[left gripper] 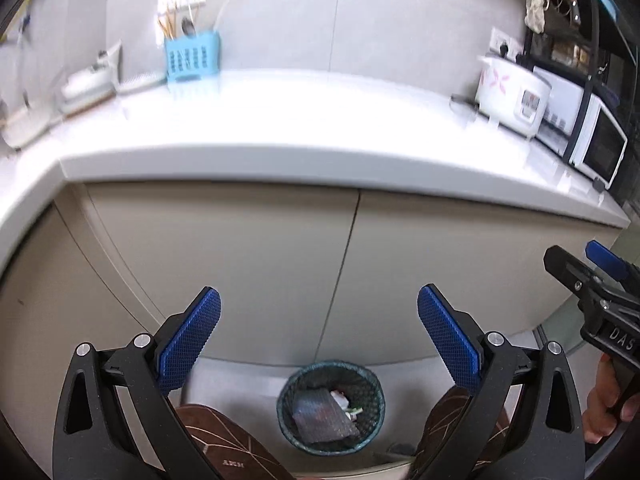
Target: Collect trash
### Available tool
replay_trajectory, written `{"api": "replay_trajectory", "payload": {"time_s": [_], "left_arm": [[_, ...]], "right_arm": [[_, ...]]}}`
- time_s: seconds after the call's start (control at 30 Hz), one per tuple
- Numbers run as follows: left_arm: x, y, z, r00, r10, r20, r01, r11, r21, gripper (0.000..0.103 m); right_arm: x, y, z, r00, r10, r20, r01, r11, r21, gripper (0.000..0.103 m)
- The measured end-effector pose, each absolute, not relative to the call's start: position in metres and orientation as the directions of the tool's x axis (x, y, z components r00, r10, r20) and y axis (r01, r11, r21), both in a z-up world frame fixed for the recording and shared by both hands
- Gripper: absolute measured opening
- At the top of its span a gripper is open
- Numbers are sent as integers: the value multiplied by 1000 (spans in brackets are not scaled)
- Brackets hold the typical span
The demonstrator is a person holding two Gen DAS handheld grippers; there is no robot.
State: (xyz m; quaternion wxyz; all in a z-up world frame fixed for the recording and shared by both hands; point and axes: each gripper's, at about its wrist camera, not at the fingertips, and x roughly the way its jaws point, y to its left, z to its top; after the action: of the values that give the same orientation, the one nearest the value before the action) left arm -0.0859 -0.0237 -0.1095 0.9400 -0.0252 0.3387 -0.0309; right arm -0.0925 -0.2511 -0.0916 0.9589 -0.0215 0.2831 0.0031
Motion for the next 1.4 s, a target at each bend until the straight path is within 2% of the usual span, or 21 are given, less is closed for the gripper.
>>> {"api": "replay_trajectory", "payload": {"time_s": [0.2,0.43,1.4], "left_arm": [[-97,-22,-65,803,-53,-593,23,998,-57,97],[-104,-16,-48,819,-49,-571,21,998,-56,97],[-94,-8,-70,786,-52,-616,14,998,-67,97]], "right_arm": [[-104,-253,-57,853,-24,-521,10,1000,-29,95],[-113,-251,-41,860,-25,-509,11,999,-30,95],[-110,-244,-58,836,-17,-548,-1,999,-32,95]]}}
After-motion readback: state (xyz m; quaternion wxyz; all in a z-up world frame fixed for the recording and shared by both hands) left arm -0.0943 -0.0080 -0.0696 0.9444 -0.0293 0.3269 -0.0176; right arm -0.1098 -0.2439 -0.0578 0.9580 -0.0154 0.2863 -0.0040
